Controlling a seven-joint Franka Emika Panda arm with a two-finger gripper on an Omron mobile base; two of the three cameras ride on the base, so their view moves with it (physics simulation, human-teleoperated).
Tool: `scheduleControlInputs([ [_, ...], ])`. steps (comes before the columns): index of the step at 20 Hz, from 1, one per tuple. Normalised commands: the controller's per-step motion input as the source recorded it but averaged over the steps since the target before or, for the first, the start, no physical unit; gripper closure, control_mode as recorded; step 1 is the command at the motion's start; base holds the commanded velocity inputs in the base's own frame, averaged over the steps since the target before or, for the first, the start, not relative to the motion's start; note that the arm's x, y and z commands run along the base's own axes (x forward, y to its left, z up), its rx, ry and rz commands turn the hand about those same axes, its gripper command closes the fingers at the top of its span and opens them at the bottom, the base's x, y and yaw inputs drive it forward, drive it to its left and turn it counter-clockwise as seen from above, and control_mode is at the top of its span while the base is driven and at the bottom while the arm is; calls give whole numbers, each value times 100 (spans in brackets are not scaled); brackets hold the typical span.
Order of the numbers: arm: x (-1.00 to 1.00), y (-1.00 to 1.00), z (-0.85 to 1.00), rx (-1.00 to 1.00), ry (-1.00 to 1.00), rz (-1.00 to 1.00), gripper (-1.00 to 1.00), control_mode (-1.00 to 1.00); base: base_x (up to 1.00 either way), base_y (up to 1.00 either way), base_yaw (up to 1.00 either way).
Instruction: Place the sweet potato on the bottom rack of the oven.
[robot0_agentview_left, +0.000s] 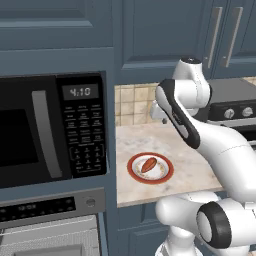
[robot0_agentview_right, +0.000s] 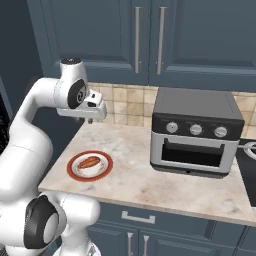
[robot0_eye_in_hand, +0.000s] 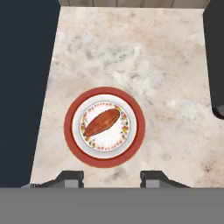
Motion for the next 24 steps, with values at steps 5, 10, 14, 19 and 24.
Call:
scheduleControlInputs([
  [5, -3, 10, -33, 0, -2, -10, -100, -100, 0, 0, 0],
  [10, 10, -1, -93, 7, 7, -30, -100, -100, 0, 0, 0],
  [14, 1, 0, -97, 4, 0, -27, -100, -100, 0, 0, 0],
  [19, 22, 9, -71, 0, 0, -13, -100, -100, 0, 0, 0],
  [24, 30, 12, -60, 0, 2, 0, -100, -100, 0, 0, 0],
])
